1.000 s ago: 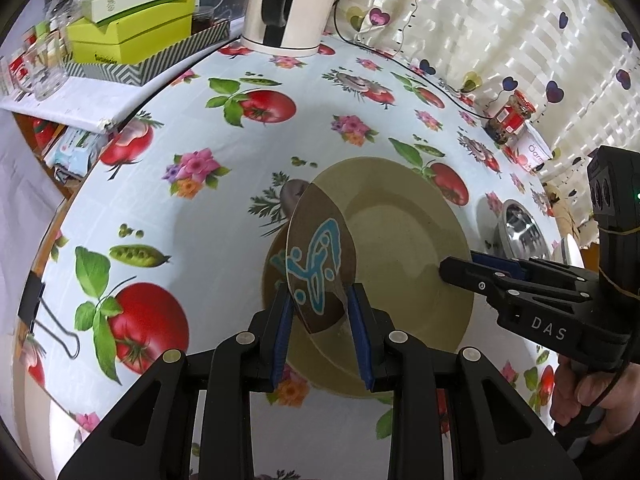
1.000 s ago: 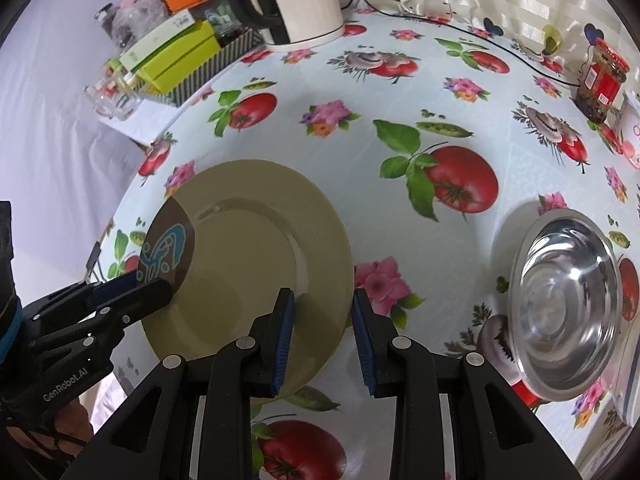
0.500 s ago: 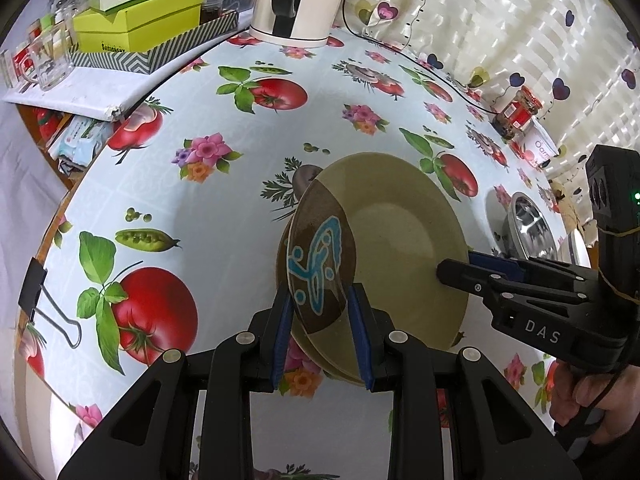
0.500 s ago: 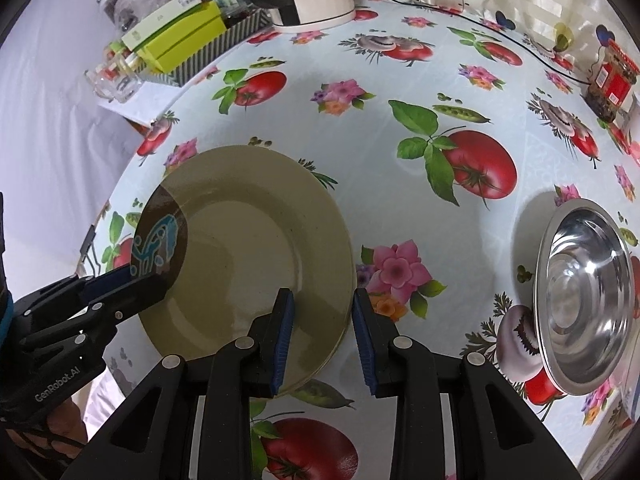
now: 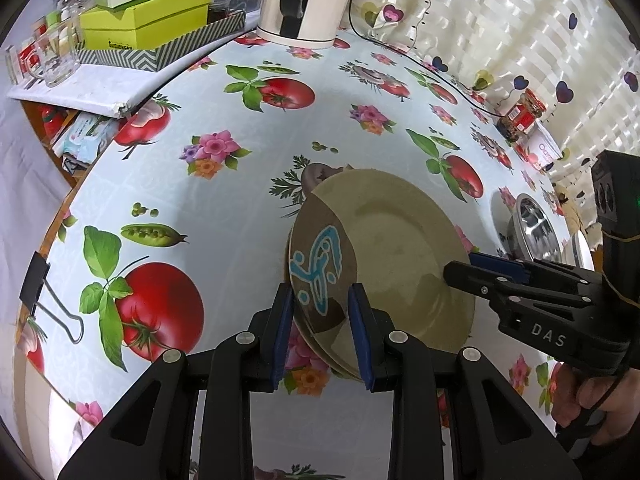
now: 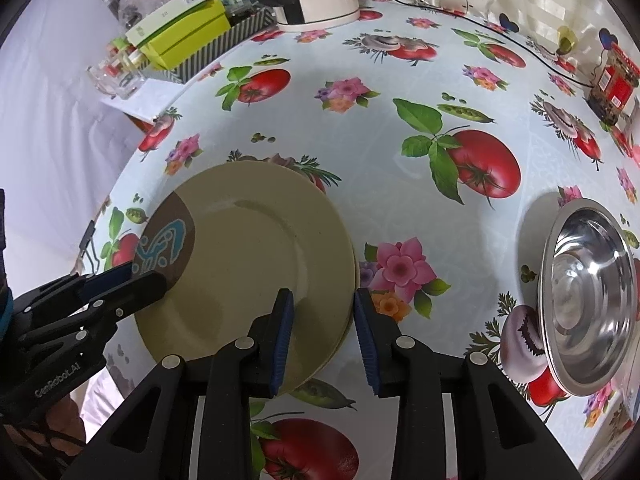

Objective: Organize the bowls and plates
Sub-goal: 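Lower the held beige plate onto the other beige plate with the left gripper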

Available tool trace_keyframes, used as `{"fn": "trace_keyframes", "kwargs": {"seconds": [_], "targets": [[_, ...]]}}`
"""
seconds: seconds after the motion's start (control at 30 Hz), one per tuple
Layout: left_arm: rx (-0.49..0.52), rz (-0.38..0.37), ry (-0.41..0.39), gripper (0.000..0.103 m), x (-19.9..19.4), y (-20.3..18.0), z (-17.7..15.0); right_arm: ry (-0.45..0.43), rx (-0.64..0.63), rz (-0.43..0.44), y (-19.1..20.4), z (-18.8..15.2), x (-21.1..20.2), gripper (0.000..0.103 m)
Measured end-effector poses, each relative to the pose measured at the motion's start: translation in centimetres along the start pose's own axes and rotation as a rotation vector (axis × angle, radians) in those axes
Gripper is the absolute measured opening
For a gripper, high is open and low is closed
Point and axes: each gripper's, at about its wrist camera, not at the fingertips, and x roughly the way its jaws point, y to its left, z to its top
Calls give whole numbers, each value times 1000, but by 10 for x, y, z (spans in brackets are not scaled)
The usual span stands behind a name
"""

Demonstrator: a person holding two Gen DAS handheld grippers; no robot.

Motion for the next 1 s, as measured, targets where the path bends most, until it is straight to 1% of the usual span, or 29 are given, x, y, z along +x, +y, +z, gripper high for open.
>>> {"fn": "trace_keyframes", "kwargs": {"seconds": [0.2, 0.3, 0.4, 0.47, 0.53, 0.77, 1.0], "targets": [[-15, -4, -27, 29, -3, 7, 4, -25, 1, 9, -1, -1, -5, 32], [-21, -2, -27, 29, 3, 11, 7, -31, 4, 13, -2, -1, -5, 31], [-31, -1, -10, 29, 8, 13, 7, -38, 10, 16, -3, -2, -4, 29], [-18, -13, -10, 29, 8, 10, 5, -41, 8, 12, -3, -2, -4, 26], [-1, -2, -14, 29, 7, 5, 3, -43, 9, 7, -5, -3, -5, 22], [1, -10, -14, 29, 5, 3, 1, -44, 6, 5, -7, -3, -5, 21], [7, -2, -15, 29, 3, 1, -1, -44, -1, 2, -4, -6, -6, 21]]}}
